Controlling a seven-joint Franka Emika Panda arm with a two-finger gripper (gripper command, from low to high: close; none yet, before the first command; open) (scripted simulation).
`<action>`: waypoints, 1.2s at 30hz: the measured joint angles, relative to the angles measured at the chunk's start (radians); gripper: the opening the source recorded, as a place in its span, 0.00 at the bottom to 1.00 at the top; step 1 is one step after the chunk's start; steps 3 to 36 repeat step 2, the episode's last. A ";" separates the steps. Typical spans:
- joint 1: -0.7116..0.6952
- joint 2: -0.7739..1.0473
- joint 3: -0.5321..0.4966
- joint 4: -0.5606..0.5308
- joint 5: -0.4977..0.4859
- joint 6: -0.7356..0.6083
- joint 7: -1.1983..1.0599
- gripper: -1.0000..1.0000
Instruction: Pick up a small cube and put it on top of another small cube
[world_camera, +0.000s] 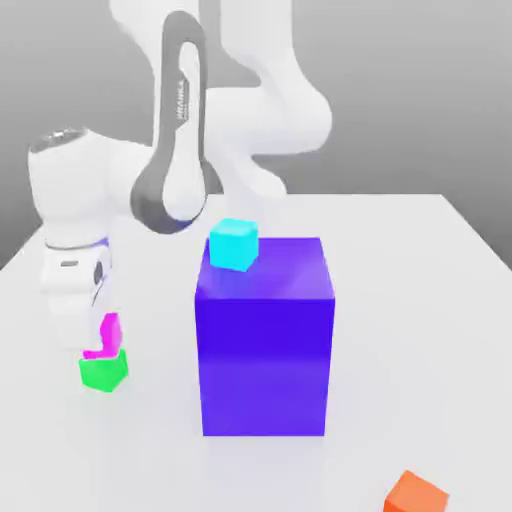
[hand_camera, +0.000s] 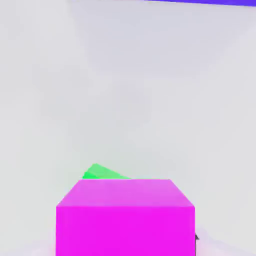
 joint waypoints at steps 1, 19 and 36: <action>-0.006 0.017 0.011 -0.001 0.024 0.016 -0.017 0.00; -0.012 0.031 0.020 -0.003 0.043 0.030 -0.030 1.00; -0.012 0.031 0.020 -0.003 0.043 0.030 -0.030 1.00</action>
